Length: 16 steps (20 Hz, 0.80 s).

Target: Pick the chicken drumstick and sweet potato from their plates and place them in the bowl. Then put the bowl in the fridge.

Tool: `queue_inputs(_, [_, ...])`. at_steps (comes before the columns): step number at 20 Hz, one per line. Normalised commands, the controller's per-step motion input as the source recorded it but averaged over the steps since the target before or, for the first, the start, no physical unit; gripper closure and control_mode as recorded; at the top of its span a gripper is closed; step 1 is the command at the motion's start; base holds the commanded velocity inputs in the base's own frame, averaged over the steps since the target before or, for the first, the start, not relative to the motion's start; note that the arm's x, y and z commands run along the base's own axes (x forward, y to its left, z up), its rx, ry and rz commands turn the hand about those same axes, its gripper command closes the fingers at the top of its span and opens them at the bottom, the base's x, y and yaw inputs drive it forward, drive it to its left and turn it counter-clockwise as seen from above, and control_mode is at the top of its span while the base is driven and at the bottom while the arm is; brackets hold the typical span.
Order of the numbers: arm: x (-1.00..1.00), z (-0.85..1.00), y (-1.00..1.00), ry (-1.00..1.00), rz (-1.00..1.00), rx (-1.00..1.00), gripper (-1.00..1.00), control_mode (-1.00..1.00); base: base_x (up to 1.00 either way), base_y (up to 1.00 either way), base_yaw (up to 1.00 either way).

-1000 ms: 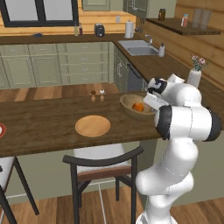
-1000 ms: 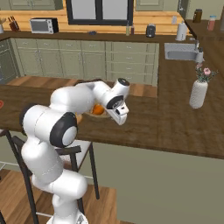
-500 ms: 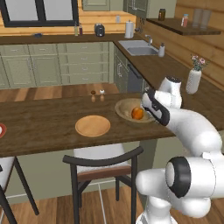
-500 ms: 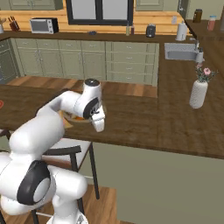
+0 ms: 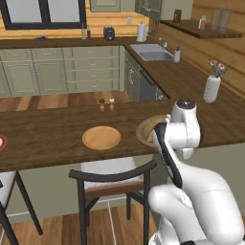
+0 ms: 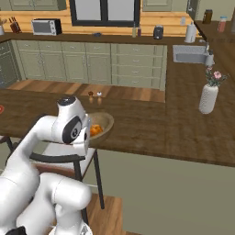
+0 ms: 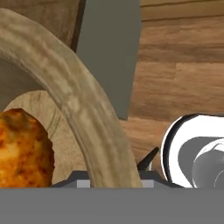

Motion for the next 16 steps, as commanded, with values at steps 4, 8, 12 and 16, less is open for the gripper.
queue_inputs(4, [-0.26,-0.01,0.38,-0.25,-0.3,0.0,1.0,-1.0,0.0,0.0,0.0])
queue_inputs(8, [-0.43,0.0,0.07,-0.17,-0.1,0.13,1.0,-1.0,0.0,0.0,0.0])
queue_inputs(12, [-0.38,0.04,0.0,-0.04,-0.06,0.19,1.0,-1.0,0.0,0.0,0.0])
queue_inputs(16, [-0.5,0.02,0.0,-0.02,-0.04,0.13,1.0,-1.0,0.0,0.0,0.0])
